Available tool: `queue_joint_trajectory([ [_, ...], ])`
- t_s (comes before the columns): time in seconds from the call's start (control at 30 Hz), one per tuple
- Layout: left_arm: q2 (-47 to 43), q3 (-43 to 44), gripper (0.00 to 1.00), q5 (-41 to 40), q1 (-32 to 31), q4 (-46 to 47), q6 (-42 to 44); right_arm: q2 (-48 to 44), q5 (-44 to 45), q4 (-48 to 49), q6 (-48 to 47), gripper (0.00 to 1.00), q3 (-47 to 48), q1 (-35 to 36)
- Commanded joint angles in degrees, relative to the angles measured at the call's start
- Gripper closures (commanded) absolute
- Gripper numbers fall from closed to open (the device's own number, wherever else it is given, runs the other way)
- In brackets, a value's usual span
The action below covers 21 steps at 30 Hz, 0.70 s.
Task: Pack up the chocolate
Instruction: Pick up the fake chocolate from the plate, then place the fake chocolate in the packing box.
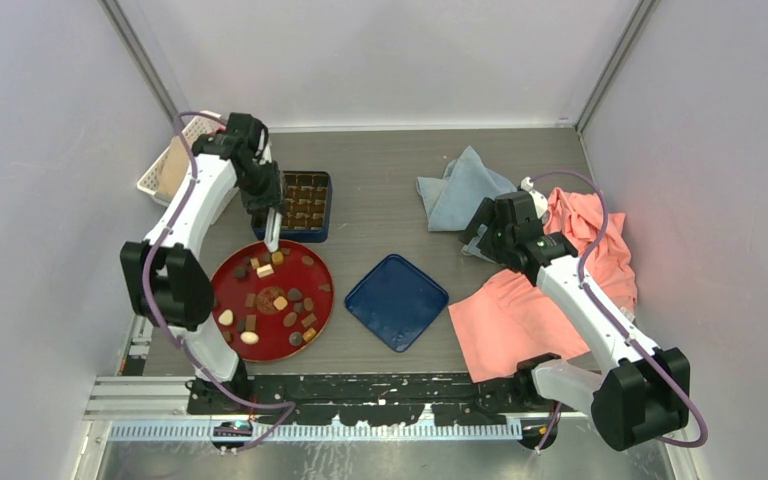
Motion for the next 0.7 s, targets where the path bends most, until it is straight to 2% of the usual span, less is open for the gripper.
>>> queue_joint_trajectory([
  [0.0, 4.51, 7.25, 1.00, 4.23, 1.87, 4.15, 2.44, 0.06, 1.90, 0.07, -0.58, 0.05, 2.51, 0.32],
  [0.27, 14.35, 15.33, 1.00, 13.16, 6.19, 1.23, 4.68, 2.17, 1.98, 0.66, 0.08, 0.05, 3.76, 0.32],
  [0.67, 18.63, 16.44, 1.00, 13.19, 6.76, 2.53, 5.49, 5.74, 1.71, 1.13, -0.35, 0.05, 5.41, 0.28],
])
